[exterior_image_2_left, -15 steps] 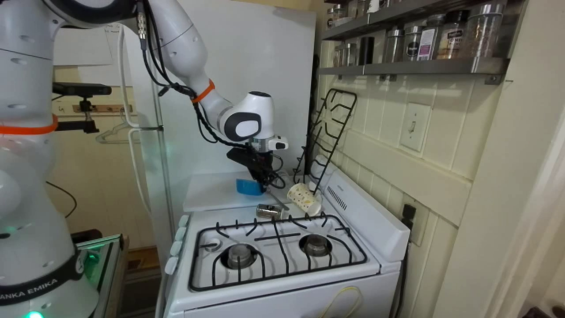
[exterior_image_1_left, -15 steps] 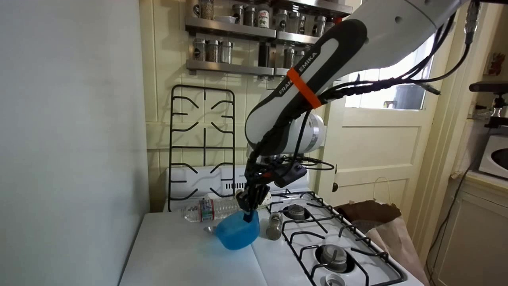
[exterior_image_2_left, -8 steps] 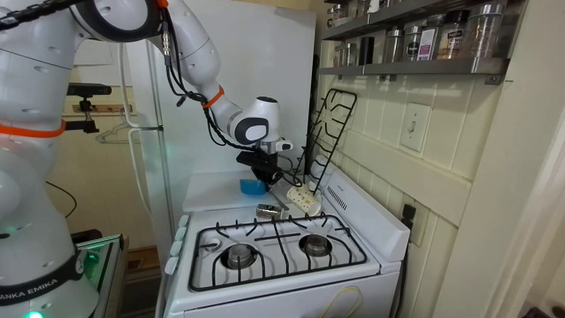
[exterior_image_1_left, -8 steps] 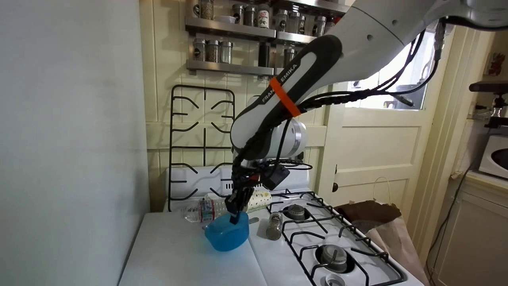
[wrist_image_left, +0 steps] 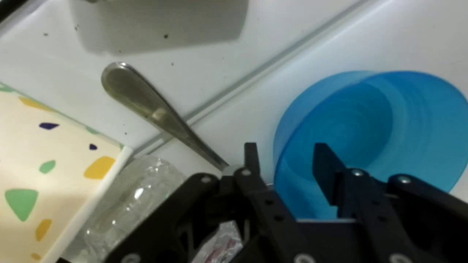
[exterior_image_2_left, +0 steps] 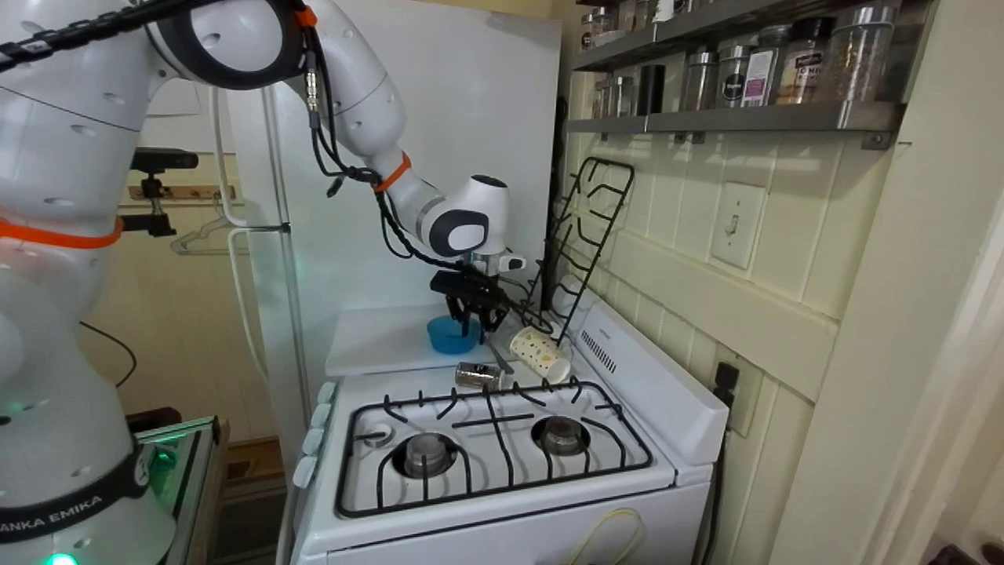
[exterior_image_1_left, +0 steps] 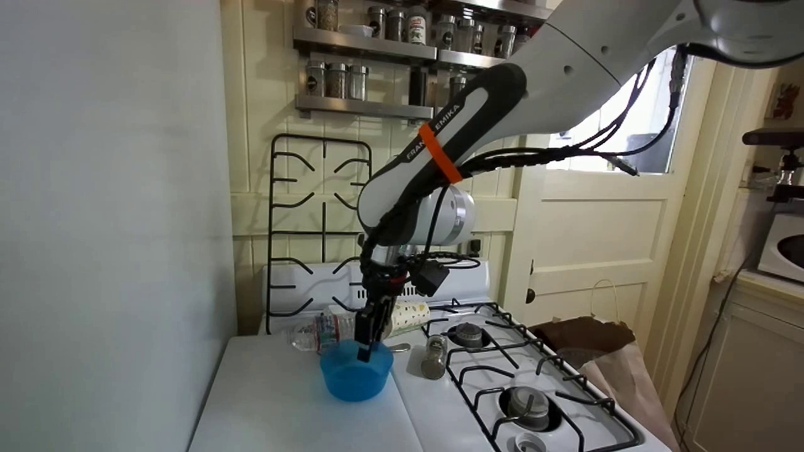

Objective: Put the spoon in the bowl

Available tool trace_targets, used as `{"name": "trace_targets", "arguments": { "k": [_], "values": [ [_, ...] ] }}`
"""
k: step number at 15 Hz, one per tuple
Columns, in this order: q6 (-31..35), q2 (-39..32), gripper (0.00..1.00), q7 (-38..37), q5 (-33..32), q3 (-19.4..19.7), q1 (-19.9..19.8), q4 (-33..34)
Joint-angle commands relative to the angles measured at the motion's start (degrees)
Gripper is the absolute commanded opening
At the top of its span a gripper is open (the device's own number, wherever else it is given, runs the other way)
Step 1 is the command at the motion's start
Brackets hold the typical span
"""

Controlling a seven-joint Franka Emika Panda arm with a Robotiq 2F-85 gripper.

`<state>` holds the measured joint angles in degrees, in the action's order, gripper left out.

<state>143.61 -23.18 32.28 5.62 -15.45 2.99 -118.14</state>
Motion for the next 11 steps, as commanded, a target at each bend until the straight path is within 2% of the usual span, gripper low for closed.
{"name": "trace_targets", "arguments": {
  "k": [1, 4, 7, 10, 11],
  "values": [
    [-2.7, 3.5, 0.75, 4.3, 2.3, -1.6, -2.6, -2.8],
    [2.6, 9.5, 0.99, 9.7, 4.1, -2.0, -4.6, -8.9],
    [7.1, 16.0, 1.00, 18.5, 9.9, -2.4, -6.6, -15.1],
    [9.7, 21.5, 1.00, 23.8, 22.2, -0.2, -7.2, -18.8],
    [8.1, 16.6, 1.00, 20.3, 16.7, 1.3, -4.3, -14.4]
  ]
}}
